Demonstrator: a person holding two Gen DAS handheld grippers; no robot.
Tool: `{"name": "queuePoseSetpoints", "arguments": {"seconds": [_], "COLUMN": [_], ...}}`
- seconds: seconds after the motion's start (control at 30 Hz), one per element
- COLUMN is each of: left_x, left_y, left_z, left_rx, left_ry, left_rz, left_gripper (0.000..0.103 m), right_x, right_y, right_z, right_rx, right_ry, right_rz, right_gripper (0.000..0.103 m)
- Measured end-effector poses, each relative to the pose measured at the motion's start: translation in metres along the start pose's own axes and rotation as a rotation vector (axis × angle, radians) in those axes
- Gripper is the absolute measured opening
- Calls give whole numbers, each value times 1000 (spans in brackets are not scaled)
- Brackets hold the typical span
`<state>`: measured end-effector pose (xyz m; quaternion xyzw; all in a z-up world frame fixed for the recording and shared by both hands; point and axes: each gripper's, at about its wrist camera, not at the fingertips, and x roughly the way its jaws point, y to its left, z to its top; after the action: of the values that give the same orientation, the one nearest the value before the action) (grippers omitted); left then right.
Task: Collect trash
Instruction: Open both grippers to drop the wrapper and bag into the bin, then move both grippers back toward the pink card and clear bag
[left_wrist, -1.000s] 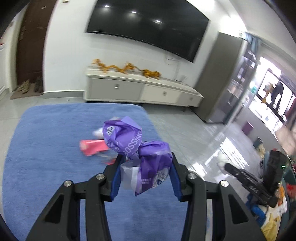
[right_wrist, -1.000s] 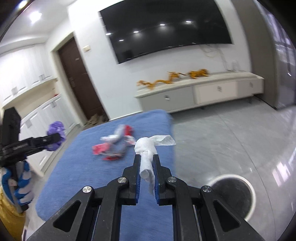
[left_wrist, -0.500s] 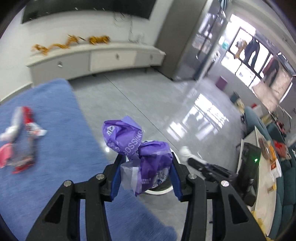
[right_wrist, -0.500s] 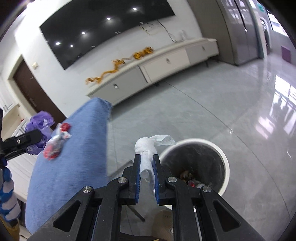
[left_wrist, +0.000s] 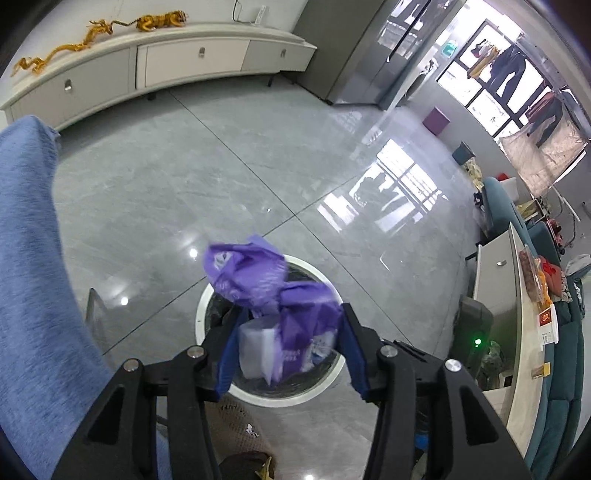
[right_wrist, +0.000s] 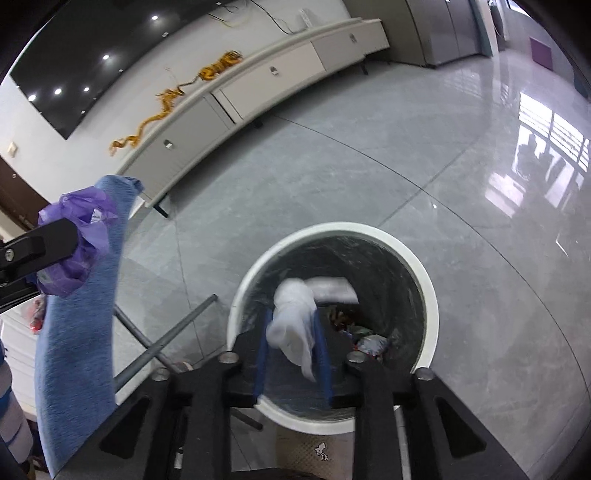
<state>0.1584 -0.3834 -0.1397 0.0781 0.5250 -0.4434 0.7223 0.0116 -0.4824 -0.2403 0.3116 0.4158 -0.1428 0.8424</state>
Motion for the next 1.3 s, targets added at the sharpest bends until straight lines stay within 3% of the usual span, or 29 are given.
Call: {"name": "queuePoseSetpoints", "arguments": {"seconds": [0.07, 0.2, 0.33, 0.5, 0.93, 1.3], "left_x": [7, 14, -3, -42, -169, -250], "left_y": [1, 4, 1, -4, 5, 34], "left_z": [2, 3, -3, -14, -71, -107], "left_rx": [1, 1, 29, 81, 70, -11], "left_ry": [8, 23, -7, -108, -397, -551], "left_rz": [-7, -12, 33, 149, 367, 402], "left_gripper": [59, 59, 59, 59, 59, 60], "right_x": [2, 4, -5, -26, -100, -151], "right_y": [-2, -7, -3, 11, 86, 153], "right_z": [0, -1, -3, -3, -6, -12], "right_rx": [5, 11, 0, -27, -150, -272], "right_ry": [4, 12, 2, -36, -170, -263], "right_rz": [-11, -28, -26, -25, 2, 16], "right_gripper": [40, 41, 41, 41, 44, 47]}}
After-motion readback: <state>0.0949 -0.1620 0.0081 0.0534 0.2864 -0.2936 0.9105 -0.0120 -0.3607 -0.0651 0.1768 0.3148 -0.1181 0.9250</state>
